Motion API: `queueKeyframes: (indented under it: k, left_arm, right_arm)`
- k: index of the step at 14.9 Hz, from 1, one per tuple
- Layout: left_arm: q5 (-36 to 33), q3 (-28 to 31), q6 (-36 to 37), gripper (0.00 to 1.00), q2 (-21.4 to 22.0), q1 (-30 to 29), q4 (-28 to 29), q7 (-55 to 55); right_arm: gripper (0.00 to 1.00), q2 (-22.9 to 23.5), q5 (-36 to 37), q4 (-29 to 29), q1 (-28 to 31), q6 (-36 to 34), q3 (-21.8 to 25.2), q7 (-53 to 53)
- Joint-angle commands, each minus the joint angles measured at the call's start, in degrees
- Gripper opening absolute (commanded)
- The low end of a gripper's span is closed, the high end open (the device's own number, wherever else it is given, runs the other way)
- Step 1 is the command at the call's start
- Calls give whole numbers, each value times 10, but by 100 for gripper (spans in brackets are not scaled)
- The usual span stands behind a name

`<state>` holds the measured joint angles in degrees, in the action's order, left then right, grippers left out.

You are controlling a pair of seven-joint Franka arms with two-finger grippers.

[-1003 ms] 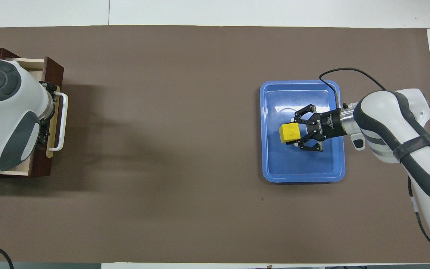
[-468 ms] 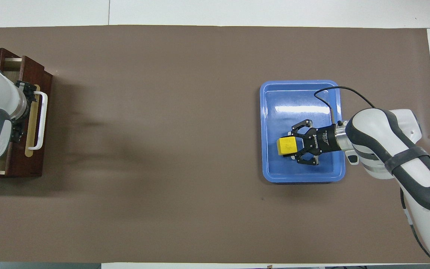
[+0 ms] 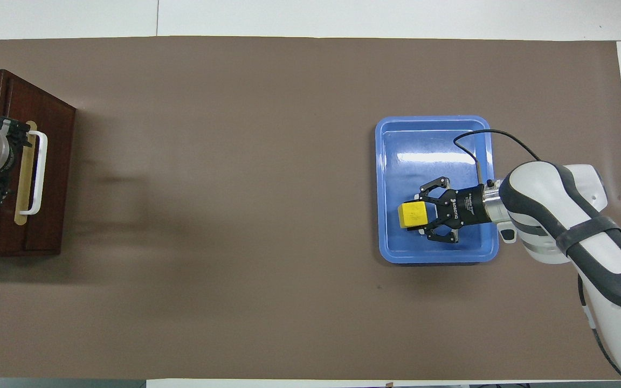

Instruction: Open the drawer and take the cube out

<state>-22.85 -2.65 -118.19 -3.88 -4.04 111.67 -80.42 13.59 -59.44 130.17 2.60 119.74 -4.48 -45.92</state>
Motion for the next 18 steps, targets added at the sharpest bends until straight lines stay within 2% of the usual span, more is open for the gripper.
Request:
queueKeyframes:
  k: [1, 3, 4, 5, 6, 7, 10, 15, 18]
  left_arm:
    - [-5, -3, -1, 100, 10, -11, -11, 18]
    - [54, -7, 19, 100, 18, -4, -28, 23]
    - [92, -8, 34, 100, 18, 2, -47, 35]
    - [122, -8, 61, 100, 18, 17, -67, 48]
    - [145, -8, 86, 100, 17, 34, -95, 66]
    - [170, -8, 107, 100, 17, 42, -115, 86]
    - [234, -8, 160, 100, 18, 61, -166, 182]
    - [236, -10, 261, 100, 32, 65, -194, 456]
    - [237, -1, 300, 100, 44, 34, -185, 642]
  right_arm:
    - [0, -20, -16, 19, -2, 14, -2, 14]
    - [0, -20, -16, 19, -11, 14, -2, 0]
    - [9, -20, -16, 19, -13, 14, -2, -11]
    - [42, -20, -16, 19, -19, 14, -2, -14]
    - [81, -20, -16, 18, -23, 14, -1, -11]
    - [100, -20, -16, 18, -26, 15, -2, -10]
    - [100, -20, -16, 11, -29, 14, -1, -15]
    - [100, -46, -7, -17, -29, -9, 0, -87]
    - [100, -73, 43, -67, -20, -64, 1, -156]
